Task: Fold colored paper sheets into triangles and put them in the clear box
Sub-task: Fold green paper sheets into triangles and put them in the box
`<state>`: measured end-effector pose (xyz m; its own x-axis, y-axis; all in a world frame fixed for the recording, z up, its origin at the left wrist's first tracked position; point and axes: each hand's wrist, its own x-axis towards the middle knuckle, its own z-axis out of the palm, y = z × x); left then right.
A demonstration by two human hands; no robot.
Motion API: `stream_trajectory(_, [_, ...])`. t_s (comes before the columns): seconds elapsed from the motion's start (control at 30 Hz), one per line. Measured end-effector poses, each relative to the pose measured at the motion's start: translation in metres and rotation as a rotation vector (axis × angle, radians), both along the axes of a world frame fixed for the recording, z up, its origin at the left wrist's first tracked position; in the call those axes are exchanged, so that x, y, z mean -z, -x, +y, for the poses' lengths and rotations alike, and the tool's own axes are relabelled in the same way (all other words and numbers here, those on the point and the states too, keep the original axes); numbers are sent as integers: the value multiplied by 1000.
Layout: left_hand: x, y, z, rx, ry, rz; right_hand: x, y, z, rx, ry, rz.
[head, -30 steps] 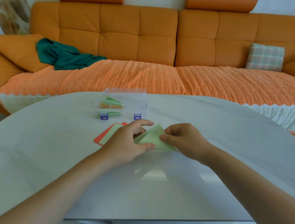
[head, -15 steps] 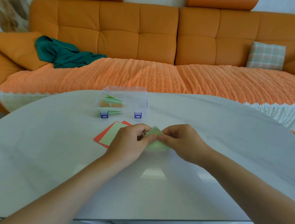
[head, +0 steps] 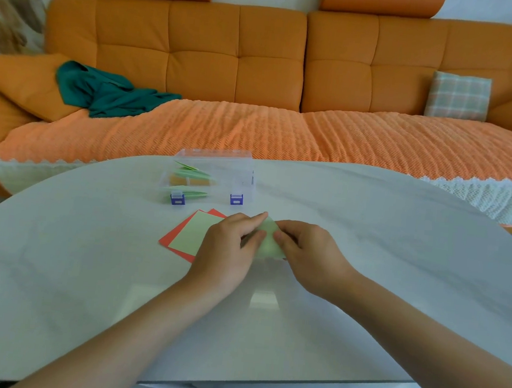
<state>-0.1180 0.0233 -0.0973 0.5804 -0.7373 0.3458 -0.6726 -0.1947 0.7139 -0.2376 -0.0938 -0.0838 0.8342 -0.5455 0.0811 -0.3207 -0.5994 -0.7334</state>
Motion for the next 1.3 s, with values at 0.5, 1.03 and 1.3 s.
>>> stream_trajectory(0.5, [4, 1, -4, 7, 30, 81, -7, 2, 2, 19, 222, 32])
stream_trajectory(1.03, [6, 11, -8, -3, 13, 98, -11, 1, -5, 161, 66, -16])
stream_trajectory(1.3, [-1, 3, -1, 29, -236, -94, -7, -6, -14, 154, -66, 233])
